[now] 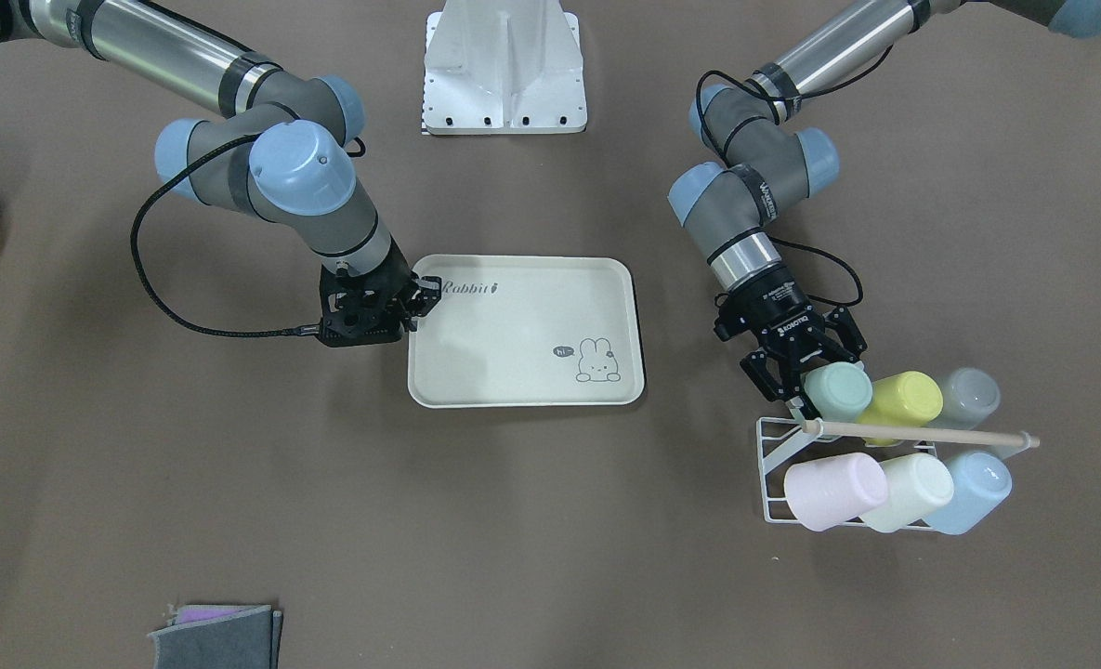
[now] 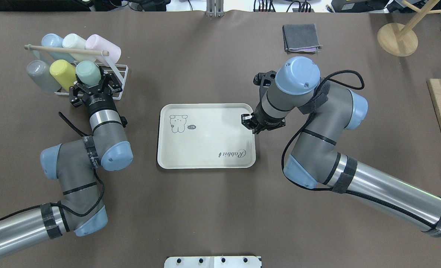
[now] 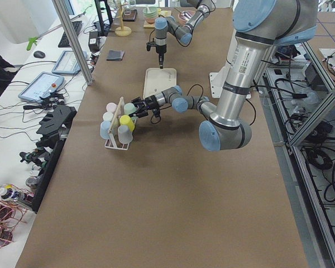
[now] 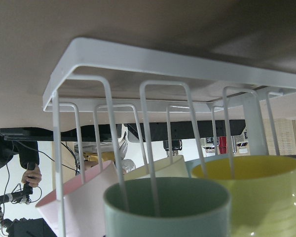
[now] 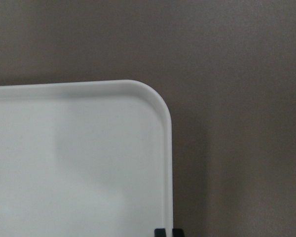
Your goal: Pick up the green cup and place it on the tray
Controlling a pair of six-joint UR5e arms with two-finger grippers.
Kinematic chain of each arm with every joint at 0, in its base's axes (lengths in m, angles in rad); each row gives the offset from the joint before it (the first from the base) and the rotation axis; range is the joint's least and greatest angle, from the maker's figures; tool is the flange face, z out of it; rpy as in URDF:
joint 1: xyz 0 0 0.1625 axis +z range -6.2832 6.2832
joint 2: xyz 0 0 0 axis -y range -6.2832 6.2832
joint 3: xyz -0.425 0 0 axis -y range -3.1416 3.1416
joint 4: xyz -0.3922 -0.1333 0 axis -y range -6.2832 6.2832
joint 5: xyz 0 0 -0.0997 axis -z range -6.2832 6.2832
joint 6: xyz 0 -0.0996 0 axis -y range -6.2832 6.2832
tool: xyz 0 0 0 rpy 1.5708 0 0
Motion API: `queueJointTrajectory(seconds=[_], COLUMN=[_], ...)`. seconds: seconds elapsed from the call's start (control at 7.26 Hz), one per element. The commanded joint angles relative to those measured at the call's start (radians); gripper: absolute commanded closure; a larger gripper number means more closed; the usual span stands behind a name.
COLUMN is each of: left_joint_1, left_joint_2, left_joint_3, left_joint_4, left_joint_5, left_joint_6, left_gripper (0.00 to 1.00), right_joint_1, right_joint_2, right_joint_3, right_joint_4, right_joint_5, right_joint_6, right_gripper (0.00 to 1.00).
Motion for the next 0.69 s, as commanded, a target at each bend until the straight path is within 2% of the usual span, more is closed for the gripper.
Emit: queueJointTrajectory(seconds=[0.0, 0.28, 0.41, 0.55], left_joint_1=[-0.026, -0.029, -0.028, -0.025], left_joint_2=[0.005, 0.032, 0.055, 0.067], left_joint_3=[-0.01, -0.082, -0.139, -0.161], left_joint_4=[-0.028, -0.031, -0.033, -0.069], left_joint_5=[0.0, 0.028, 0.026, 0.026], left_joint_6=[0.003, 0.018, 0.055, 0.098], left_gripper=[1.0, 1.0, 1.0, 1.0], right_joint_1=[0.001, 0.022, 0.063, 0.111], right_joint_2=[-0.001, -0.007, -0.016, -0.05], right_joint_3=[0.0, 0.001, 0.007, 0.015], right_joint_4=[0.0, -0.003, -0.013, -0.014], right_joint_5=[0.0, 0.002, 0.014, 0.034], right_joint_6=[0.036, 0.027, 0.018, -0.013], right_gripper=[0.46, 0.15, 0.04, 0.01])
